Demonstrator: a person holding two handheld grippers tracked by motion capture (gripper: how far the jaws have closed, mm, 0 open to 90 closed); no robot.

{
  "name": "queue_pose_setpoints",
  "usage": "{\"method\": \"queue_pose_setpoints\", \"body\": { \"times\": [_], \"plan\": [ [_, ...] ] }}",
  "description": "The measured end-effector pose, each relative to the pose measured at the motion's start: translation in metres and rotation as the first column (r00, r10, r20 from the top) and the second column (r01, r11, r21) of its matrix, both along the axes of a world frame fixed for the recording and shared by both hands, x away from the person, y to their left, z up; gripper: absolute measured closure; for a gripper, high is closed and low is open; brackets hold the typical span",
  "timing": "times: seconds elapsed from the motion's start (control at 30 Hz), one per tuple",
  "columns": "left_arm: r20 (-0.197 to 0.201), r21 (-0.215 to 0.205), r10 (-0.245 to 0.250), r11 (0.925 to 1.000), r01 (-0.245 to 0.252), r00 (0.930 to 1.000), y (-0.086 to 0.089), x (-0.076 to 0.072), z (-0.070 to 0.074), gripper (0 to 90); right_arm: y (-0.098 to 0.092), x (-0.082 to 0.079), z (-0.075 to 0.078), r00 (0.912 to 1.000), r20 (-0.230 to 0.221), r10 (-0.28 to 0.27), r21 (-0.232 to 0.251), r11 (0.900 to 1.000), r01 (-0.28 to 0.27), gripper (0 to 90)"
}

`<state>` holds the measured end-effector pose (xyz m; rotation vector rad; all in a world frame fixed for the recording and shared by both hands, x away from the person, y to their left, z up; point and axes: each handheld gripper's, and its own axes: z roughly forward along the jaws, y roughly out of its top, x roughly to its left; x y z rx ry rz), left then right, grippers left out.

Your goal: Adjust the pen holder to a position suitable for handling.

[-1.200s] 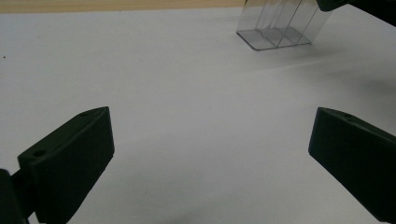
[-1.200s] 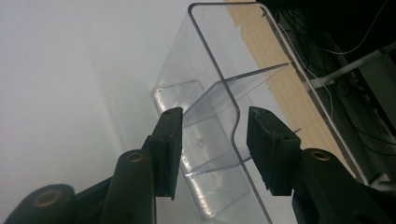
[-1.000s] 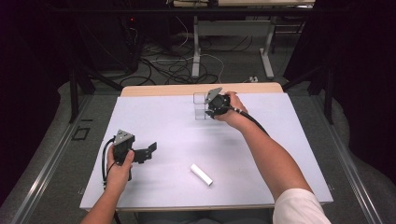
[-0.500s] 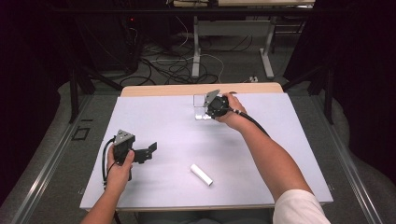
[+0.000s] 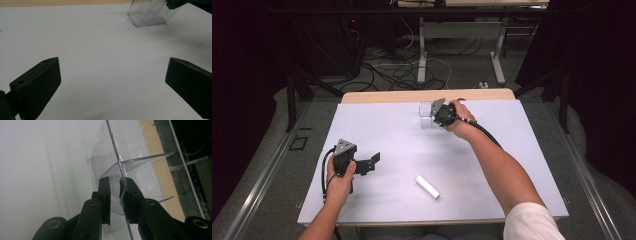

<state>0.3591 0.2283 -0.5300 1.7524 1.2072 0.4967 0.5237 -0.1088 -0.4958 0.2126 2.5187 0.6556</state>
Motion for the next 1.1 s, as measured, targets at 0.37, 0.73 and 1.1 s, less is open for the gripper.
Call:
{"method": "queue_pose_setpoints", "body": {
  "times": [0.37, 0.73, 1.1],
  "plan": [
    [0.000, 0.001, -0.001, 1.0000, 0.001, 1.0000, 0.000, 0.000, 0.000, 0.1, 0.000, -0.004, 0.002, 0.9992, 0.008, 0.039, -0.064, 0.997, -0.038, 81.9],
    [-0.007, 0.001, 0.003, 1.0000, -0.003, 1.0000, 0.001, 0.000, 0.000, 0.1, -0.002, -0.009, -0.002, 0.9965, 0.042, 0.073, -0.083, 0.994, -0.069, 88.6],
    [-0.002, -0.002, 0.005, 1.0000, -0.005, 1.0000, 0.000, 0.000, 0.000, 0.1, 0.000, -0.033, 0.015, 0.9832, 0.098, 0.154, -0.060, 0.987, -0.148, 88.5]
  ]
}}
